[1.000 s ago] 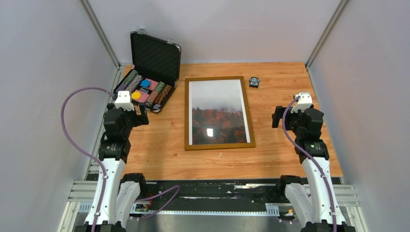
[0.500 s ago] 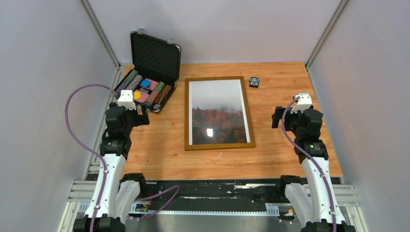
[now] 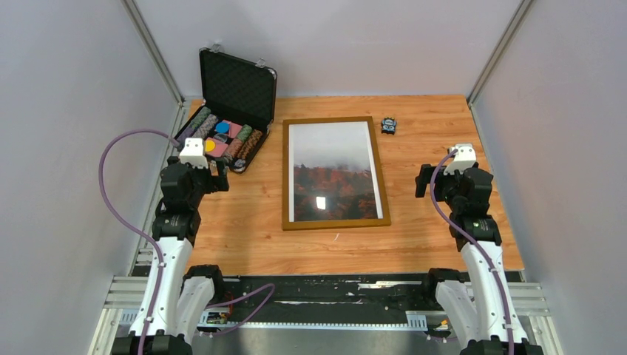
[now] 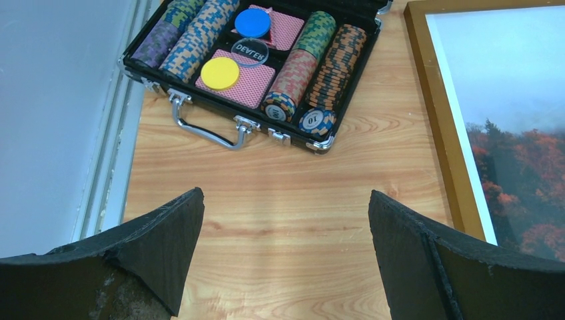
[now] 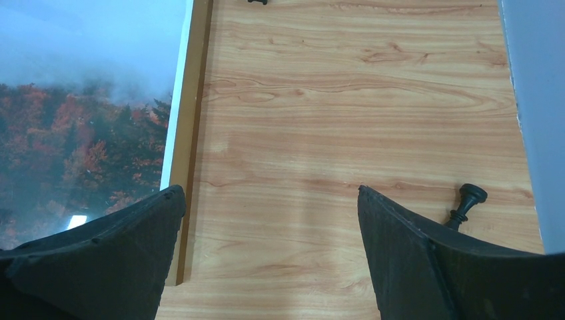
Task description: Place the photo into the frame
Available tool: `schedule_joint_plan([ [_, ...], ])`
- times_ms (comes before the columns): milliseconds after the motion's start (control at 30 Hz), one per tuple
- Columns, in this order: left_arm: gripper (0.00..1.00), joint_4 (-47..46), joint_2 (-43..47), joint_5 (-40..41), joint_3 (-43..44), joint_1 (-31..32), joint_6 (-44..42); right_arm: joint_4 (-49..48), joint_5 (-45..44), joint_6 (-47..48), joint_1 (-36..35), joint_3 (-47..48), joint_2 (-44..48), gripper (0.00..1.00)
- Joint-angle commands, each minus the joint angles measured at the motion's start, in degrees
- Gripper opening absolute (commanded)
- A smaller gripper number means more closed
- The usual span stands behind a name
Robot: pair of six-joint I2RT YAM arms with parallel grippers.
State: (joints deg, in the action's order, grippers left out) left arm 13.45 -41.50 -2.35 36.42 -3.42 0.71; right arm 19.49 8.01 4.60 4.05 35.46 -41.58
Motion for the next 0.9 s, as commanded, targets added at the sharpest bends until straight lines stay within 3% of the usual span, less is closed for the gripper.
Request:
schedule_joint_plan([
  [0,1.00,-2.4,0.7,-0.8,0.3,-0.5,-0.6,-2.3,0.0,0.6,-0.1,0.1,1.0,1.00],
  [867,1.00,-1.5,1.8,-2.0,0.4,-0.4,-1.9,-2.3,1.5,1.3,-0.1,-0.5,2.0,1.00],
])
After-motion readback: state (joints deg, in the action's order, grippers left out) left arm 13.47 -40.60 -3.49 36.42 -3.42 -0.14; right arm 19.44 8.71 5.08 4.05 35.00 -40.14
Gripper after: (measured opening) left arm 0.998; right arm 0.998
